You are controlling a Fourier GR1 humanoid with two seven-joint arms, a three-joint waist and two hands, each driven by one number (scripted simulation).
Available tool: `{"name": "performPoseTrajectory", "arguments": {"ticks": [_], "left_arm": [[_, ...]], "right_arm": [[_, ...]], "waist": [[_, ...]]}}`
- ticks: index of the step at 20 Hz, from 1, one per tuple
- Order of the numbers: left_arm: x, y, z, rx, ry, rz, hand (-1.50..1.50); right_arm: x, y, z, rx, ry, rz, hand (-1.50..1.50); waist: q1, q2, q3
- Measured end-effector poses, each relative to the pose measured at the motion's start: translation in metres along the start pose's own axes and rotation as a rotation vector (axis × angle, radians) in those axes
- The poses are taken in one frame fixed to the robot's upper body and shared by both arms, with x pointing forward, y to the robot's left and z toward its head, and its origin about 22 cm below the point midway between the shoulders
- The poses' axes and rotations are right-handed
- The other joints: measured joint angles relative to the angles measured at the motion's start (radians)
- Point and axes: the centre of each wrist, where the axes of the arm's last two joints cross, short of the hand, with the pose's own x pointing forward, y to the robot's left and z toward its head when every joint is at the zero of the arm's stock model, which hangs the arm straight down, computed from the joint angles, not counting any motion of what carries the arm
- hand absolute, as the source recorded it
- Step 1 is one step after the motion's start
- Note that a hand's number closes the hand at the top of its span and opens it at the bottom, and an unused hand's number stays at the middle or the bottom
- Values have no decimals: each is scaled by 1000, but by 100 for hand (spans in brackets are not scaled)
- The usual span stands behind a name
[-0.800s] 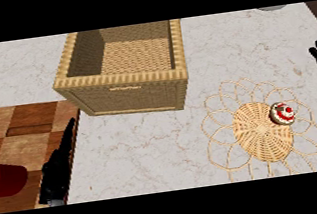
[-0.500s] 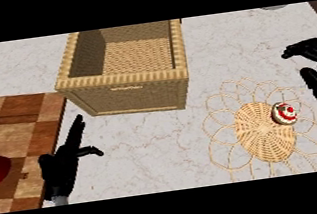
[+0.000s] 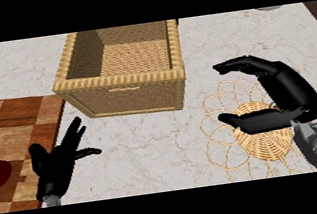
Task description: Pick the cupcake from the placemat and place it in the basket
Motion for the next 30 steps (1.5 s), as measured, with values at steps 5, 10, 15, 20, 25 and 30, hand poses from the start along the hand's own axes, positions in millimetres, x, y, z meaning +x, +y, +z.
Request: {"name": "performPoseTrajectory", "arguments": {"ticks": [5, 10, 15, 20, 25, 30], "left_arm": [[-1, 8, 5, 26, 27, 2, 0], [-1, 18, 9, 52, 39, -2, 0], [1, 21, 10, 58, 46, -2, 0], [1, 21, 12, 67, 50, -5, 0], [2, 21, 11, 56, 42, -11, 0], [3, 24, 7, 55, 43, -6, 0]], "right_arm": [[27, -35, -5, -54, 139, 395, -150], [85, -76, -10, -44, 249, 712, -150], [146, -107, -13, 36, 362, 881, -150], [188, -130, -10, 201, 516, 945, -150], [219, -150, -7, 319, 632, 981, -150], [228, -155, -4, 361, 665, 982, -150]], "waist": [[-20, -7, -4], [-33, -11, -5], [-33, -8, -4], [-33, -6, -4], [-25, -2, -2], [-21, 0, -1]]}}
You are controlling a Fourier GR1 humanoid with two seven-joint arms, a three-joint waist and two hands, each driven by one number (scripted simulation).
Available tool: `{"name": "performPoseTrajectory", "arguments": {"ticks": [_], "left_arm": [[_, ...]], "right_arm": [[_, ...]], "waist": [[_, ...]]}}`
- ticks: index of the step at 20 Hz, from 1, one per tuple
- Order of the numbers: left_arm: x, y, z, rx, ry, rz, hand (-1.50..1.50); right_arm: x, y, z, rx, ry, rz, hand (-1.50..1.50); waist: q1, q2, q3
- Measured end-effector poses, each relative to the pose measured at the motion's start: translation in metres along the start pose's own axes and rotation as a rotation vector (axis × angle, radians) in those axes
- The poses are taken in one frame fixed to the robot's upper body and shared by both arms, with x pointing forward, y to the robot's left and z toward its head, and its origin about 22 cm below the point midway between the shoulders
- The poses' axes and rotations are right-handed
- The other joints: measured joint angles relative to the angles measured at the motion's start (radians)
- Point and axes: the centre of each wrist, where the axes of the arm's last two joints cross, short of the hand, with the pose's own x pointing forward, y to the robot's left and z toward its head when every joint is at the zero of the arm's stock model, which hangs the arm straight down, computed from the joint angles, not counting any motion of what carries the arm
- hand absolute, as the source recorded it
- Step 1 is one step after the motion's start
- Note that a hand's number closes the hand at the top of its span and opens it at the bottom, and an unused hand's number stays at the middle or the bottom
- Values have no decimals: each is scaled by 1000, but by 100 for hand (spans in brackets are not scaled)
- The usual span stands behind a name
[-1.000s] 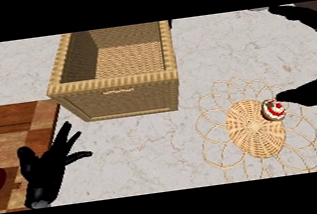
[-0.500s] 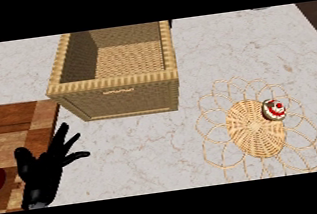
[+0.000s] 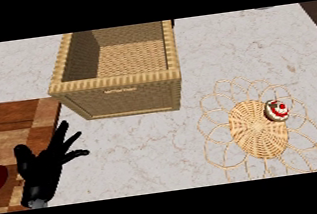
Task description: Pick the cupcake from the placemat and place it in the basket
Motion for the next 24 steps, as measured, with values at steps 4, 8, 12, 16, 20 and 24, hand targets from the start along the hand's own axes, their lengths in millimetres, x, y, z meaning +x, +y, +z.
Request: {"name": "performPoseTrajectory", "arguments": {"ticks": [4, 8, 12, 16, 20, 24], "left_arm": [[1, -1, 1, 3, 3, -9, 0], [0, -1, 2, -5, 1, 1, 0], [2, -1, 0, -1, 6, -7, 0], [-1, -1, 1, -2, -4, 2, 0], [0, -4, 2, -2, -7, -8, 0], [0, -3, 2, -4, -7, -5, 0]], "right_arm": [[-2, 7, -2, 20, -9, -15, -150], [-4, 23, -13, 23, -15, -44, -150], [-3, 43, -25, 19, -28, -70, -150], [-4, 72, -40, 13, -30, -84, -150], [-6, 93, -55, 27, -4, -62, -150], [-8, 118, -69, 51, 16, -46, -150]], "waist": [[2, 0, 1], [4, 1, 1], [7, 2, 2], [7, 2, 4], [13, 3, 4], [13, 3, 5]]}}
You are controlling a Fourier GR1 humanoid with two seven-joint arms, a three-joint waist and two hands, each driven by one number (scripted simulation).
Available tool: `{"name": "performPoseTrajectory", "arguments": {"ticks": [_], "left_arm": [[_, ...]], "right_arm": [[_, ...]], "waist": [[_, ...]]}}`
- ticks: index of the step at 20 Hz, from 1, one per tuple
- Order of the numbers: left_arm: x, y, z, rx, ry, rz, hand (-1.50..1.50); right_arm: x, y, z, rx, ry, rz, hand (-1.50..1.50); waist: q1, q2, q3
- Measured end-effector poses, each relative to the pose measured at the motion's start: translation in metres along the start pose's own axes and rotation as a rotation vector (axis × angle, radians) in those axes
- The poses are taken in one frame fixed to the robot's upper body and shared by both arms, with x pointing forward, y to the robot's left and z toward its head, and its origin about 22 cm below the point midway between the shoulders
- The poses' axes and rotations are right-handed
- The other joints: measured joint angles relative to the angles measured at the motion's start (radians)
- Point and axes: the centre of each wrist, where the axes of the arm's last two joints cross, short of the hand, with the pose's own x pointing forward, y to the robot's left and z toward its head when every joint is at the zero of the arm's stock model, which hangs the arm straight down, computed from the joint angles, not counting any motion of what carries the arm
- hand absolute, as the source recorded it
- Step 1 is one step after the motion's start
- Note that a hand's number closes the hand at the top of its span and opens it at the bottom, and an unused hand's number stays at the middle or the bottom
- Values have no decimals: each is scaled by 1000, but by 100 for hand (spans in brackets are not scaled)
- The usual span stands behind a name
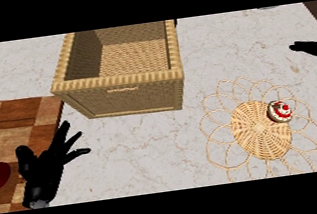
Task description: Pick the cupcake from the placemat and place it in the basket
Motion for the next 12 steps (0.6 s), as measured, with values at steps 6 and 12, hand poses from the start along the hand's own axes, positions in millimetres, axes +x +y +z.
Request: {"name": "performPoseTrajectory", "arguments": {"ticks": [6, 12], "left_arm": [[0, 0, 1, 10, 8, -7, 0], [1, -1, 2, 13, 16, -5, 0]], "right_arm": [[-10, 19, -9, 9, 0, 2, -150], [-22, 44, -23, 0, 0, 1, -150]], "waist": [[-4, -1, 0], [-2, -1, 0]]}}
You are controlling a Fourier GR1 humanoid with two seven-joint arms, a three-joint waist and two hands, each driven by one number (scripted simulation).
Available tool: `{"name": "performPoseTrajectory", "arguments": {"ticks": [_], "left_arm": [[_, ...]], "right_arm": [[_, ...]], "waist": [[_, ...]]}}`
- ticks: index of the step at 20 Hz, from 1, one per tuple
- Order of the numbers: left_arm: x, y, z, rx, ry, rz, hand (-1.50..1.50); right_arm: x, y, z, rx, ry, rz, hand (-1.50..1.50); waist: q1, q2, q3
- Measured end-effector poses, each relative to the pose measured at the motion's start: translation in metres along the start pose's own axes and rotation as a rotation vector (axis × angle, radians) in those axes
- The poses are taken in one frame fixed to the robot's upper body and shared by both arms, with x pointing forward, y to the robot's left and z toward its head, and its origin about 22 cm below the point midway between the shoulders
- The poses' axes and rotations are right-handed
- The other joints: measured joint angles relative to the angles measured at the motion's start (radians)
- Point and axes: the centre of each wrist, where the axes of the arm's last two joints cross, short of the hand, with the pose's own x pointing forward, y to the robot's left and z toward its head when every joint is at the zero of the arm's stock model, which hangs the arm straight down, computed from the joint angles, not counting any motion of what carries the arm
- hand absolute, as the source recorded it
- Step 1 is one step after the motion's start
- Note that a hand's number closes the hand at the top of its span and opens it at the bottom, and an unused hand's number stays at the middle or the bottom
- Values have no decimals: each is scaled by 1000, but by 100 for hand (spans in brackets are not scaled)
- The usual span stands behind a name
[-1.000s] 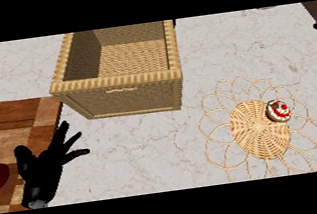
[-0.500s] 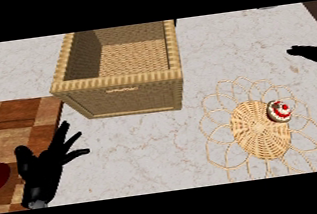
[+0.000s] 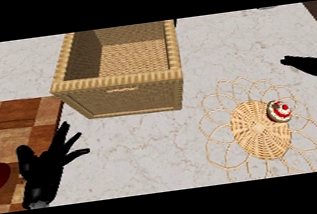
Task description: Pick the cupcake from the placemat and place it in the basket
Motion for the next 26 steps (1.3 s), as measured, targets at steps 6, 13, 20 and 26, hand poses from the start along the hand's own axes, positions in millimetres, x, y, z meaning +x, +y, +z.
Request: {"name": "performPoseTrajectory", "arguments": {"ticks": [6, 13, 20, 26], "left_arm": [[0, 0, 2, 2, -5, -1, 0], [1, 4, 1, -3, 5, 6, 0], [-1, 6, -2, 14, 1, -6, 0], [-1, 4, 1, 9, 3, -9, 0]], "right_arm": [[-2, 18, -17, -13, -2, -5, -150], [-3, 36, -35, -21, -13, -10, -150], [-3, 45, -42, 40, 25, 43, -150], [-7, 58, -49, 68, 53, 54, -150]], "waist": [[3, -1, 0], [1, 0, -1], [-1, -2, 2], [0, -2, 1]]}}
